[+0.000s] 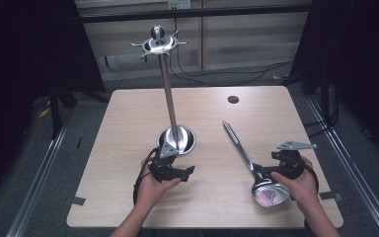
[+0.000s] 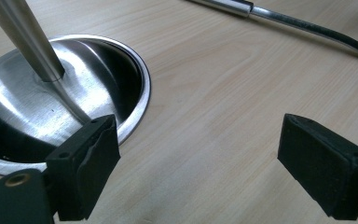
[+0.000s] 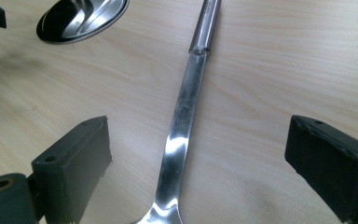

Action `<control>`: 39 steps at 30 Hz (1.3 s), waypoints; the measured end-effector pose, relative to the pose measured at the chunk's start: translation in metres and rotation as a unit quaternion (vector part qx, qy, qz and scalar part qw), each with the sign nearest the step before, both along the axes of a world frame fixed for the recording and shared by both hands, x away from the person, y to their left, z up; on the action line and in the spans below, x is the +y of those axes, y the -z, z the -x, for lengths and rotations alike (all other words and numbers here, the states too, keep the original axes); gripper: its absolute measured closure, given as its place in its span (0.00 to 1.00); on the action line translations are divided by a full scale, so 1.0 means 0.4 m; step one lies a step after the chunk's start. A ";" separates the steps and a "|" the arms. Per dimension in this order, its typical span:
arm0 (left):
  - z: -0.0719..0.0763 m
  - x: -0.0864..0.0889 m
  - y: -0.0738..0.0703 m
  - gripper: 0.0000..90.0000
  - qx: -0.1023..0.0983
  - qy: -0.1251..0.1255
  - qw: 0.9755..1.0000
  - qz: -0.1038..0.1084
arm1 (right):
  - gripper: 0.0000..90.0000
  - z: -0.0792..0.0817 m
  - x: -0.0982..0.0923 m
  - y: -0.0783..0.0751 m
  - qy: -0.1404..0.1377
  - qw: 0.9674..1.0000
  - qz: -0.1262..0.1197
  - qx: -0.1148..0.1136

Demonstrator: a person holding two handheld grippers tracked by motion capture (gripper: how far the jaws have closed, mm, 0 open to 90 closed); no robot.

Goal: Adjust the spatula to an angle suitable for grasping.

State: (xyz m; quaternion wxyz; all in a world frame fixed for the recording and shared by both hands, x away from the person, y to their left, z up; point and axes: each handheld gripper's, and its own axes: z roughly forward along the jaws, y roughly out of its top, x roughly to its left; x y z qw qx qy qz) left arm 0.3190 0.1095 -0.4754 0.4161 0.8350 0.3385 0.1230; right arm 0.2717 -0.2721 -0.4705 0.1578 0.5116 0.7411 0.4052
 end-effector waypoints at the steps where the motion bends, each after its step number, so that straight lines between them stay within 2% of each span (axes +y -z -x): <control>1: -0.001 0.003 -0.001 0.14 0.000 -0.001 1.000 0.002 | 0.08 -0.002 0.001 -0.004 0.001 1.000 -0.003 -0.001; 4: -0.003 0.007 -0.004 0.14 -0.001 -0.003 1.000 0.004 | 0.10 -0.014 0.008 -0.012 0.000 1.000 0.002 -0.001; 9: -0.005 0.013 -0.009 0.13 -0.007 -0.008 1.000 0.006 | 0.24 -0.060 0.029 -0.011 -0.002 0.999 0.037 0.013; 10: -0.006 0.017 -0.010 0.13 -0.006 -0.007 1.000 0.004 | 0.30 -0.068 0.032 -0.011 -0.002 0.999 0.039 0.016; 13: -0.008 0.020 -0.004 0.13 -0.001 -0.017 1.000 0.014 | 0.58 -0.106 0.036 -0.002 0.010 0.998 0.058 0.022; 16: -0.008 0.025 -0.002 0.13 -0.006 -0.011 1.000 0.001 | 0.83 -0.141 0.042 0.011 0.014 0.996 0.076 0.037; 18: -0.008 0.024 -0.001 0.13 -0.005 -0.012 1.000 0.009 | 0.92 -0.161 0.049 0.022 0.018 0.995 0.085 0.051; 20: -0.011 0.024 0.000 0.13 -0.002 -0.014 1.000 0.018 | 0.96 -0.177 0.059 0.036 0.018 0.993 0.099 0.064; 23: -0.014 0.030 0.002 0.13 -0.002 -0.015 1.000 0.022 | 0.98 -0.189 0.077 0.055 0.019 0.991 0.112 0.076; 26: -0.015 0.034 0.001 0.12 0.000 -0.018 1.000 0.023 | 0.98 -0.191 0.088 0.059 0.018 0.991 0.109 0.073; 27: -0.016 0.036 0.000 0.12 -0.002 -0.018 1.000 0.021 | 0.98 -0.191 0.102 0.058 0.007 0.991 0.107 0.075; 28: -0.017 0.036 0.000 0.12 -0.002 -0.018 1.000 0.021 | 0.98 -0.190 0.109 0.057 0.004 0.991 0.111 0.071; 32: -0.016 0.038 -0.003 0.12 0.000 -0.021 0.999 0.024 | 0.97 -0.186 0.123 0.059 -0.005 0.992 0.103 0.070; 35: -0.016 0.040 -0.005 0.12 0.000 -0.021 0.999 0.024 | 0.91 -0.183 0.130 0.057 0.001 0.992 0.103 0.073; 39: -0.015 0.041 -0.006 0.12 0.000 -0.022 0.999 0.027 | 0.80 -0.181 0.127 0.038 0.005 0.993 0.102 0.063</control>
